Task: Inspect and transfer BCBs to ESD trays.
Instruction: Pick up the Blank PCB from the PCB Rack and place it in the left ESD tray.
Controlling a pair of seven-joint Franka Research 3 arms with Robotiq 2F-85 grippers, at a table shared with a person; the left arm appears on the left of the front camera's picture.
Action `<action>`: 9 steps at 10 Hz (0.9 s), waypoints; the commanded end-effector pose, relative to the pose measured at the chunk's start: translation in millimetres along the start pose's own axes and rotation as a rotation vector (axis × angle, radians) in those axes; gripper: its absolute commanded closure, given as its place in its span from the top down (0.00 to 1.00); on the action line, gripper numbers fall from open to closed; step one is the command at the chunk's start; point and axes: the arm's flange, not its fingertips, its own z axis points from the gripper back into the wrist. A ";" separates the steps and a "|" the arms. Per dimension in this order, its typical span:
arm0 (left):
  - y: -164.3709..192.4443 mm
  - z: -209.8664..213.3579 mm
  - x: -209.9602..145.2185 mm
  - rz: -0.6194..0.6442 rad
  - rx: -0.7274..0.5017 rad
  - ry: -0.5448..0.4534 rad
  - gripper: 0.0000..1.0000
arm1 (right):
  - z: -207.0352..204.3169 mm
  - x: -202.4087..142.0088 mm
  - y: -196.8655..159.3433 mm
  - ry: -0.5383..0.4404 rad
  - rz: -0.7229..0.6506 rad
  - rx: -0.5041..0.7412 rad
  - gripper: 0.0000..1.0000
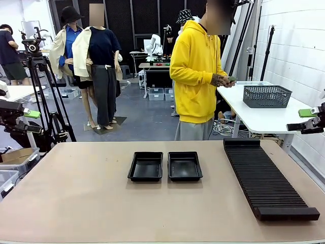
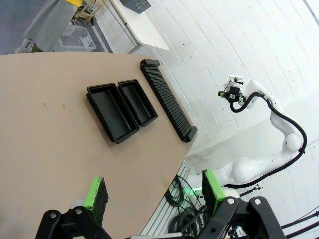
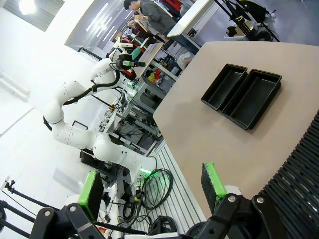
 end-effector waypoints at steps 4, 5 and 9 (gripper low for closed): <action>-1.4 1.0 0.5 0.020 0.003 -0.002 1.00 | -0.6 1.0 2.0 -0.003 -0.003 -0.006 1.00; -1.4 1.0 0.5 0.020 0.003 -0.002 1.00 | -0.6 1.0 2.0 -0.003 -0.003 -0.006 1.00; -1.4 1.0 0.5 0.020 0.003 -0.002 1.00 | -0.6 1.0 2.0 -0.003 -0.003 -0.006 1.00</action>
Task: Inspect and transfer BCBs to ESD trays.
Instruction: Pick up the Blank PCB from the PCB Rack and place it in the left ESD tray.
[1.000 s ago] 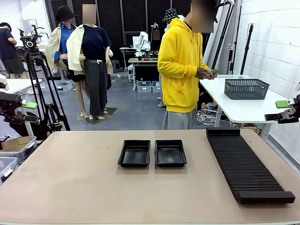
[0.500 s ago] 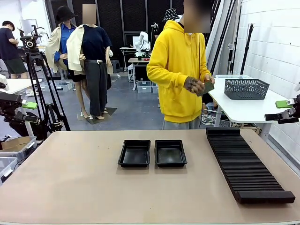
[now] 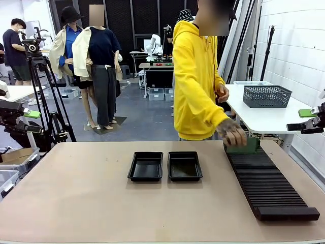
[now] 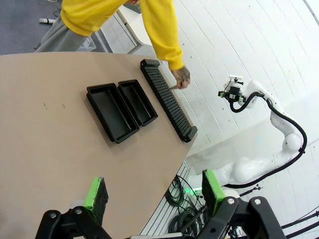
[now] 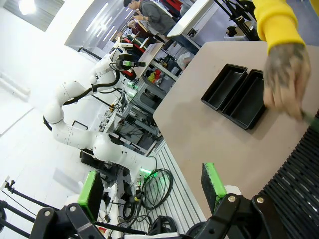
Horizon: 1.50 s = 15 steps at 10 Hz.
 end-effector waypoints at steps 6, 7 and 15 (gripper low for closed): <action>-1.4 1.0 0.5 0.020 0.003 -0.002 1.00 | -0.6 1.0 2.0 -0.003 -0.003 -0.006 1.00; -1.4 1.0 0.5 0.020 0.003 -0.002 1.00 | -0.6 1.0 2.0 -0.003 -0.003 -0.006 1.00; -1.4 1.0 0.5 0.020 0.003 -0.002 1.00 | -0.6 1.0 2.0 -0.003 -0.003 -0.006 1.00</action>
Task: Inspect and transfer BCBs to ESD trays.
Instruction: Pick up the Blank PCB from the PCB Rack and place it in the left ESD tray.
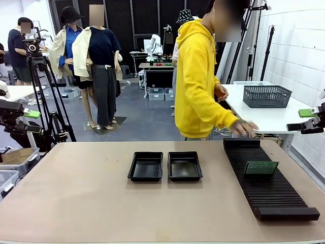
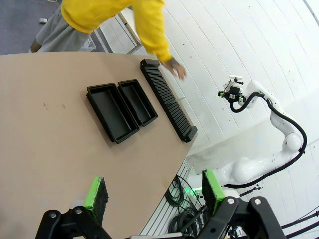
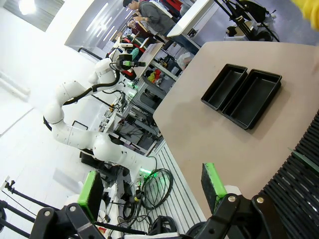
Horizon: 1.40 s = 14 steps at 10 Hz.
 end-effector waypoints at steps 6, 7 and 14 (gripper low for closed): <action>-1.4 1.0 0.5 0.020 0.003 -0.003 1.00 | -0.6 1.0 2.0 -0.003 -0.003 -0.006 1.00; -1.4 1.0 0.5 0.020 0.003 -0.003 1.00 | -0.6 1.0 2.0 -0.003 -0.003 -0.006 1.00; -1.4 1.0 0.5 0.020 0.003 -0.003 1.00 | -7.0 29.9 12.0 0.050 0.102 -0.141 1.00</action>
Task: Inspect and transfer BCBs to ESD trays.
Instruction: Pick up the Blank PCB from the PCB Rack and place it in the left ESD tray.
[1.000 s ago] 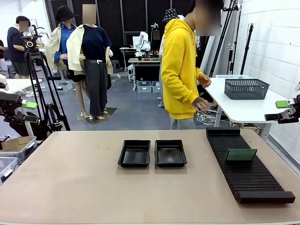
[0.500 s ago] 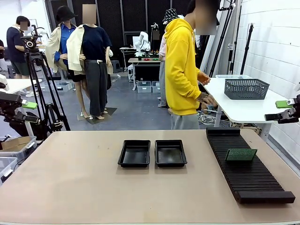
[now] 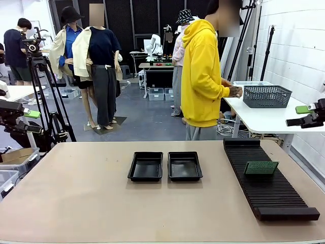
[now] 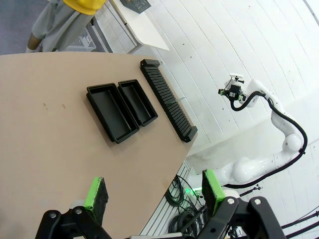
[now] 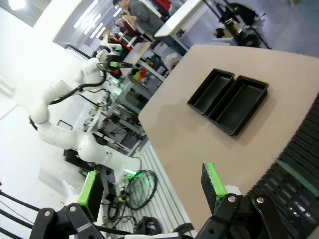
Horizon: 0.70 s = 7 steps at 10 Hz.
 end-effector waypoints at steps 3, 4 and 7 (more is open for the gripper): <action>-1.4 1.1 0.4 0.020 0.003 -0.003 1.00 | -29.3 33.1 13.4 0.207 0.231 -0.262 1.00; -1.4 1.1 0.4 0.020 0.003 -0.003 1.00 | -34.7 37.4 18.4 0.306 0.312 -0.327 1.00; -1.4 1.1 0.4 0.020 0.003 -0.003 1.00 | -58.4 48.7 27.0 0.496 0.419 -0.521 1.00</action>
